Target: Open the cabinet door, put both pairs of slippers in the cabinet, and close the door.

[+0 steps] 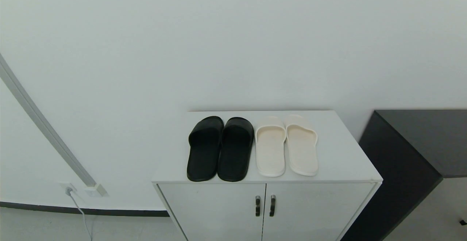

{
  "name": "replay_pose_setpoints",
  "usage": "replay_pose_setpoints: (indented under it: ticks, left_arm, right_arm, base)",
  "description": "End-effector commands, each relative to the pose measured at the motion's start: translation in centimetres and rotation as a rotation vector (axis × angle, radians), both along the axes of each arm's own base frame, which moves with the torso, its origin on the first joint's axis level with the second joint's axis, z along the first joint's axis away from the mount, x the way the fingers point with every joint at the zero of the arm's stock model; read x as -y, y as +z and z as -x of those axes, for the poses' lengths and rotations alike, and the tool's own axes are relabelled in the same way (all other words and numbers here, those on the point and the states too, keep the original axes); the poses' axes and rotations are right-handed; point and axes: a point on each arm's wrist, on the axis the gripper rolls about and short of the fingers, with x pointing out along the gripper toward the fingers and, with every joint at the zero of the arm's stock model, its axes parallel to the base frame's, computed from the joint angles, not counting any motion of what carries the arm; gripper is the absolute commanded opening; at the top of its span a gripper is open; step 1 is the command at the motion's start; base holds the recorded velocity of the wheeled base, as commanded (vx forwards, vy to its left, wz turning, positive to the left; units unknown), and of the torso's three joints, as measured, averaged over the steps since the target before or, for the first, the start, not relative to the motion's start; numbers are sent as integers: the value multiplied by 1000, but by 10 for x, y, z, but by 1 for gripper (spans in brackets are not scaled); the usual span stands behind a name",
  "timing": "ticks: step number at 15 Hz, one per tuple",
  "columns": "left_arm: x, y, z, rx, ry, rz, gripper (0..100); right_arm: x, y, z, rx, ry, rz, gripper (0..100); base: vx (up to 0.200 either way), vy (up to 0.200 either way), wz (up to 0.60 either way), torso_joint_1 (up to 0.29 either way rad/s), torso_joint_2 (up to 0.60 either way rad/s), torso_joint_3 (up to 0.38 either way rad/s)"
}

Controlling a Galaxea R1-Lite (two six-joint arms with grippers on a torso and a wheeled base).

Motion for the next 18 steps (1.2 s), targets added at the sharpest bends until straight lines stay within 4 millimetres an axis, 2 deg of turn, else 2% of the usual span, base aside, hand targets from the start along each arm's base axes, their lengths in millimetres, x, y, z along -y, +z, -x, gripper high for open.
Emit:
replay_pose_setpoints:
  ticks: [1, 4, 6, 8, 10, 13, 14, 15, 18]
  left_arm:
    - [0, 0, 0, -1, 3, 0, 0]
    - [0, 0, 0, -1, 1, 0, 0]
    - [0, 0, 0, -1, 1, -2, 0]
    - [0, 0, 0, -1, 3, 0, 0]
    - [0, 0, 0, -1, 1, -2, 0]
    - [0, 0, 0, -1, 1, 0, 0]
    - [0, 0, 0, -1, 1, 0, 0]
    - [0, 0, 0, -1, 1, 0, 0]
    - [0, 0, 0, -1, 1, 0, 0]
  right_arm:
    - [-2, 25, -39, -251, 104, -2, 100]
    - [-7, 25, -76, -391, 218, -7, 100]
    - [-23, 28, -118, -437, 294, 1, 100]
    - [-57, 33, -152, -417, 335, 23, 100]
    - [-106, 42, -174, -407, 358, 0, 100]
    - [-168, 42, -205, -419, 355, -3, 100]
    - [-171, 41, -207, -421, 353, -2, 100]
    - [-193, 37, -230, -411, 319, -2, 100]
    - [-216, 32, -255, -393, 236, 3, 100]
  base:
    - [0, 0, 0, 0, 0, 0]
    - [0, 0, 0, 0, 0, 0]
    - [0, 0, 0, 0, 0, 0]
    - [0, 0, 0, 0, 0, 0]
    - [0, 0, 0, 0, 0, 0]
    - [0, 0, 0, 0, 0, 0]
    - [0, 0, 0, 0, 0, 0]
    - [0, 0, 0, 0, 0, 0]
    - [0, 0, 0, 0, 0, 0]
